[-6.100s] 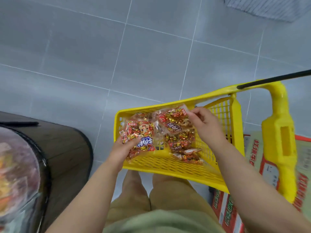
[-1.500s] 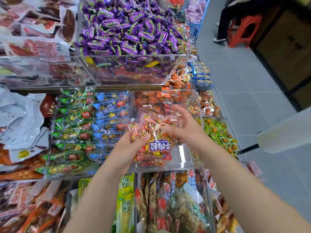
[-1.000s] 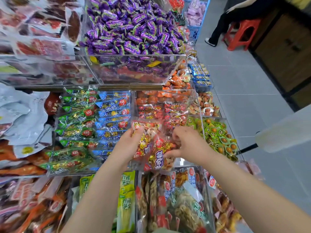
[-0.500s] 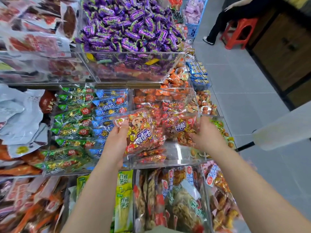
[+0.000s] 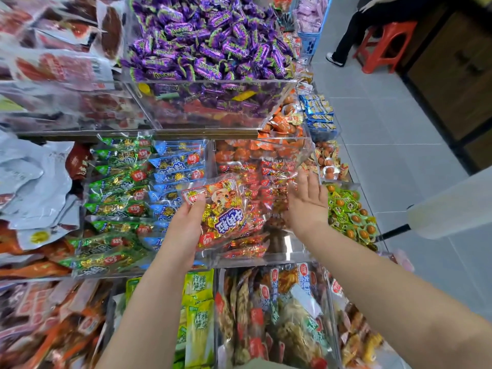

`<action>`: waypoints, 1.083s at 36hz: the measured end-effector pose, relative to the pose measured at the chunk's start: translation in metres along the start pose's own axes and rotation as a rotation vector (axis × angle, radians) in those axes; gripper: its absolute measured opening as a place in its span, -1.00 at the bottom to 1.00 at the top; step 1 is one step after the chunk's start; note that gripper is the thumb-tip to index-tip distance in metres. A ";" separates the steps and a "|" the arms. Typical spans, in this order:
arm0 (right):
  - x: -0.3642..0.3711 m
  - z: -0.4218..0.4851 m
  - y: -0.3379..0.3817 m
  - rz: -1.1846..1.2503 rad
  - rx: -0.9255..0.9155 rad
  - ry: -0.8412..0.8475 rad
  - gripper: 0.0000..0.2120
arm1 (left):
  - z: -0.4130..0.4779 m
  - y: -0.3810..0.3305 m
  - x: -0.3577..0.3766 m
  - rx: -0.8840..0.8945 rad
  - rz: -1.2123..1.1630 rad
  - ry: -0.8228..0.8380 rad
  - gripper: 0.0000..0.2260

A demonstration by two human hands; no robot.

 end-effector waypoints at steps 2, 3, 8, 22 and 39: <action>-0.008 -0.002 0.003 -0.025 -0.073 -0.031 -0.39 | -0.002 -0.002 0.000 0.008 0.009 -0.014 -0.76; -0.010 -0.003 0.005 -0.016 -0.114 -0.029 -0.44 | -0.002 -0.003 0.000 0.010 0.011 -0.020 -0.75; 0.018 -0.016 0.018 0.170 -0.204 0.324 -0.77 | 0.002 -0.002 0.003 0.026 0.010 -0.030 -0.64; 0.038 0.027 0.016 0.216 -0.076 0.134 -0.53 | -0.001 -0.008 0.005 0.019 -0.011 0.047 -0.87; -0.112 -0.056 0.060 0.528 -0.959 -0.153 -0.34 | -0.024 -0.066 0.032 0.394 0.722 0.343 -0.67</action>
Point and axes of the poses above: each hand's wrist, its own z-axis towards the middle knuckle, its own x-axis out of the palm, y = z × x, the point moved 6 cm from there along z, towards the middle knuckle, and after that the axes turned 12 degrees about z, right-handed, at the moved point
